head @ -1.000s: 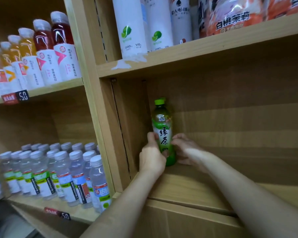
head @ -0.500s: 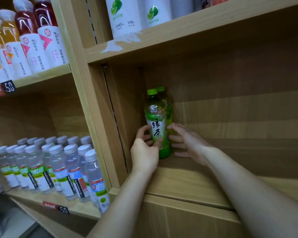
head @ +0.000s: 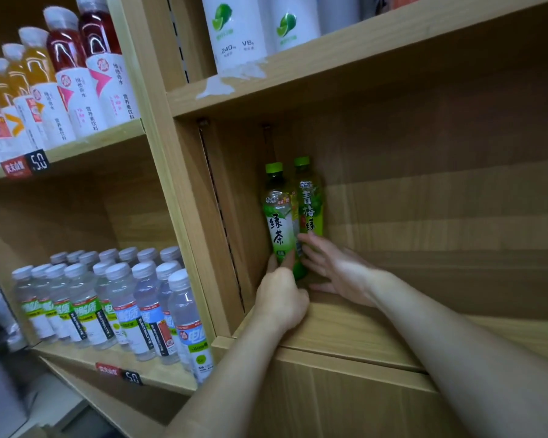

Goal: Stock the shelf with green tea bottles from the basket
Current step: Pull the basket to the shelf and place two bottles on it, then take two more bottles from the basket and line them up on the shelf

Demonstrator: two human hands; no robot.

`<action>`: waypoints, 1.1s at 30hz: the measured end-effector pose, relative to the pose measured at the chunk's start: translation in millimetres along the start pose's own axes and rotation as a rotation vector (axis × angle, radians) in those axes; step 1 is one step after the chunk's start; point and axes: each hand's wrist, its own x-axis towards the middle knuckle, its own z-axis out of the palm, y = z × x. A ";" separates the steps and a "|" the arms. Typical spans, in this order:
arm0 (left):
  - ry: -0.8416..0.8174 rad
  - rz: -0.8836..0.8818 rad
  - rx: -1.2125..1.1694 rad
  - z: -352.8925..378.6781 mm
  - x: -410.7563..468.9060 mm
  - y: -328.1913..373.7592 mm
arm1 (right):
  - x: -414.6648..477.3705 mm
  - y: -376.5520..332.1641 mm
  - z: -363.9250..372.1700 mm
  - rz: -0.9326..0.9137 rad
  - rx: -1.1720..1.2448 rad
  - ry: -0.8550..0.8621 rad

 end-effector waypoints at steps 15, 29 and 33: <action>-0.064 -0.033 -0.756 -31.5 -109.3 87.2 | -161.4 -86.6 -23.2 -0.064 -0.150 0.440; -0.747 -0.055 -0.714 -84.8 -289.3 287.7 | -529.3 -148.3 -43.9 0.454 -0.121 1.094; -0.940 -0.001 -0.670 -75.5 -352.7 308.5 | -631.9 -138.1 -15.8 0.635 -0.102 1.255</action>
